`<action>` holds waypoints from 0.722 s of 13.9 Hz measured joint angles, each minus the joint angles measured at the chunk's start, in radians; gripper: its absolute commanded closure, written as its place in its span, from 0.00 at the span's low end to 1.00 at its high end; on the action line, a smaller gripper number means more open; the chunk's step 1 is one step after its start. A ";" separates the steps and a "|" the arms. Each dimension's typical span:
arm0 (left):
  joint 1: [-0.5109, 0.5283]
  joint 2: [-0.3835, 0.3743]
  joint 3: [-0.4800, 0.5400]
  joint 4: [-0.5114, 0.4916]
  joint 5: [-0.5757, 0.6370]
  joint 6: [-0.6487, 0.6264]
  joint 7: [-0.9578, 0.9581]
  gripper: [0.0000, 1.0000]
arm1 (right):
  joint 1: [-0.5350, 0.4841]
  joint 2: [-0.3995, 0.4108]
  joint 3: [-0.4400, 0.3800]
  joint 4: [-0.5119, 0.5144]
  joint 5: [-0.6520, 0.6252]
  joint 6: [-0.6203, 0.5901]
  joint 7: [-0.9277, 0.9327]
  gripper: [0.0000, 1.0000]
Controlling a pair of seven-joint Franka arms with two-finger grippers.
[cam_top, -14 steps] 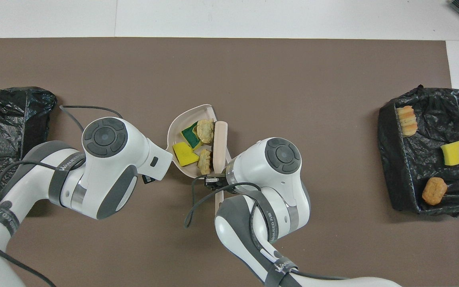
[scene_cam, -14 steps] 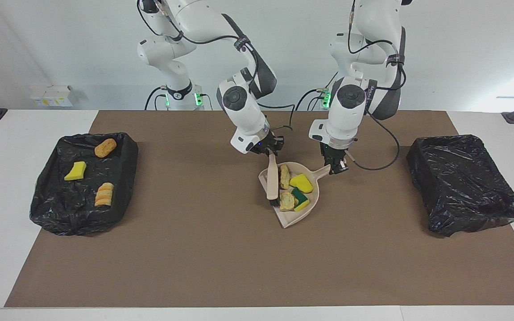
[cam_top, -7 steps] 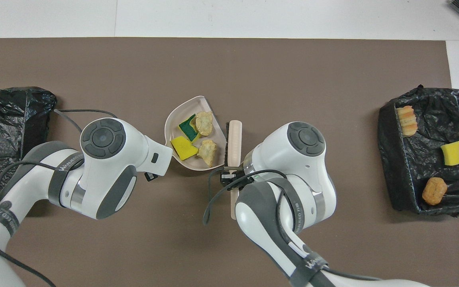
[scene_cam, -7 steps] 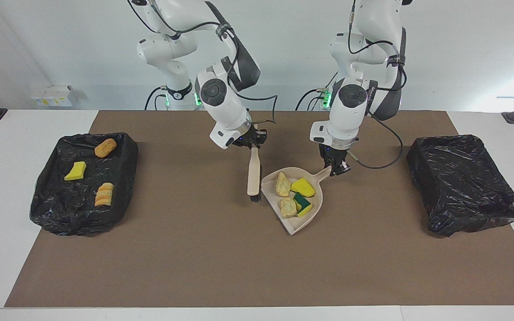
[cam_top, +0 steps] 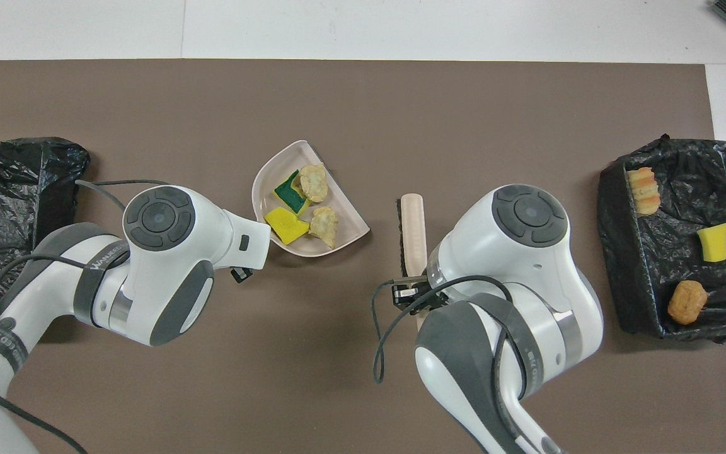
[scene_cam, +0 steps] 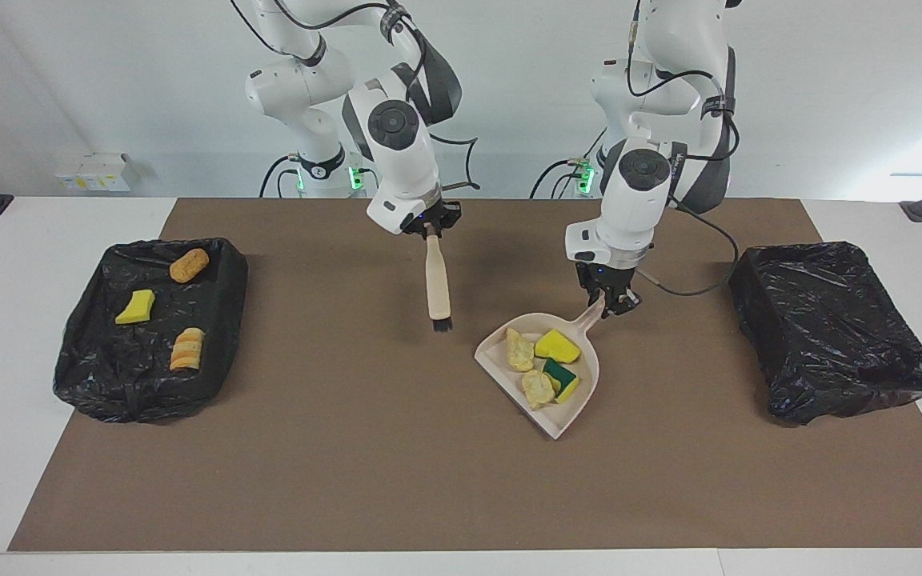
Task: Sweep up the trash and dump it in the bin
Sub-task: 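Carry the dustpan to the nearer bin with the left gripper while the right withdraws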
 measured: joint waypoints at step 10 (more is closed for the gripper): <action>0.227 -0.081 0.009 0.079 -0.084 -0.100 0.051 1.00 | 0.335 -0.058 0.011 -0.264 -0.004 0.249 0.329 1.00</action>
